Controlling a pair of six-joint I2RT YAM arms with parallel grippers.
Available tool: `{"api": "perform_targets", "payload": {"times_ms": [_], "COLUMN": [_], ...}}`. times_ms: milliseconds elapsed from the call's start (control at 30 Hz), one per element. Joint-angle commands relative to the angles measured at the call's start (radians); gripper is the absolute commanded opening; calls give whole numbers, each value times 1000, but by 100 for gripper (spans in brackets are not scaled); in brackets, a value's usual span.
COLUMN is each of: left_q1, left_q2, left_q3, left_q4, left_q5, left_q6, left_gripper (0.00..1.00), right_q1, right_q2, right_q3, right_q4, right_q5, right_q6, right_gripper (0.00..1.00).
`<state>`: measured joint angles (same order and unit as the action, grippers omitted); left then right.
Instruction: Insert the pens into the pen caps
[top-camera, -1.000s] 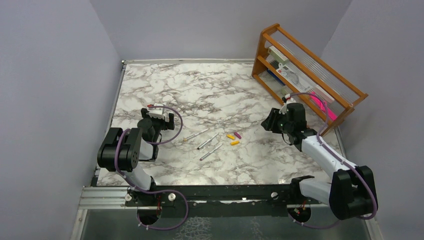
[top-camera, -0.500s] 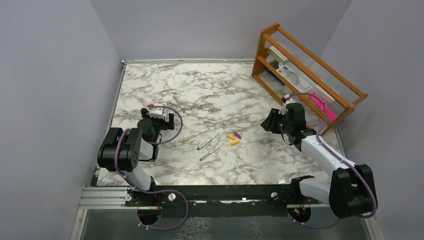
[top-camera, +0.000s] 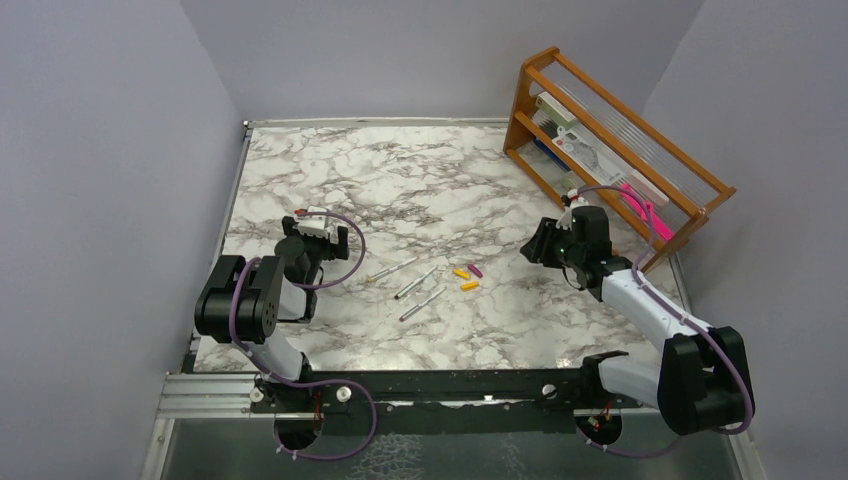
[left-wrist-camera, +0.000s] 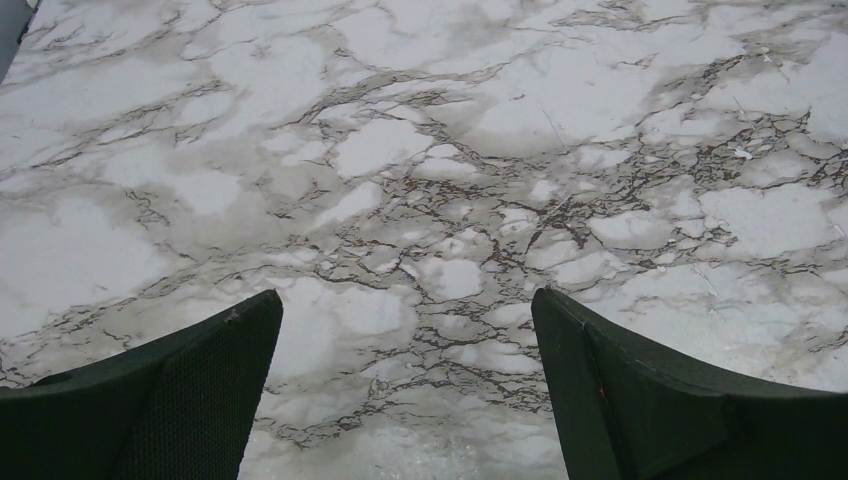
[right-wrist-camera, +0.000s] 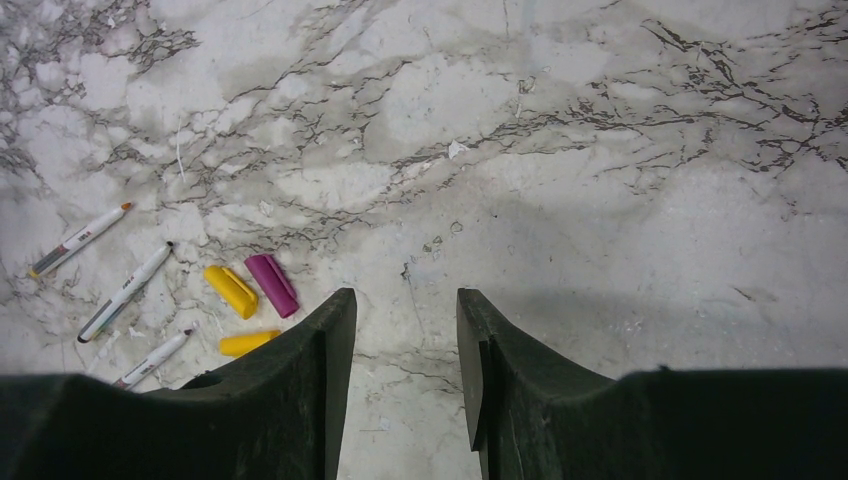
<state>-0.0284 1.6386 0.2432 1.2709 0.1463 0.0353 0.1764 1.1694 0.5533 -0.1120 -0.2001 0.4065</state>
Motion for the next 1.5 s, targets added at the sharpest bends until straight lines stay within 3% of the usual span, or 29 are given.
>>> {"api": "perform_targets", "payload": {"times_ms": [0,667,1467], "left_q1": [-3,-4,-4], "left_q2": [4,4,4], "left_q3": [8,8,8], "left_q4": [33,32,33], "left_q5": [21,21,21], "left_q6": [-7,-7,-7], "left_gripper": [99,99,99], "right_q1": [-2,-2,-2], "right_q2": [1,-62,-344], "right_q3": [4,9,-5], "right_q4": [18,-2,-103], "right_q5": [-24,-13,-97], "right_q6": [-1,5,42], "right_gripper": [41,41,42]}}
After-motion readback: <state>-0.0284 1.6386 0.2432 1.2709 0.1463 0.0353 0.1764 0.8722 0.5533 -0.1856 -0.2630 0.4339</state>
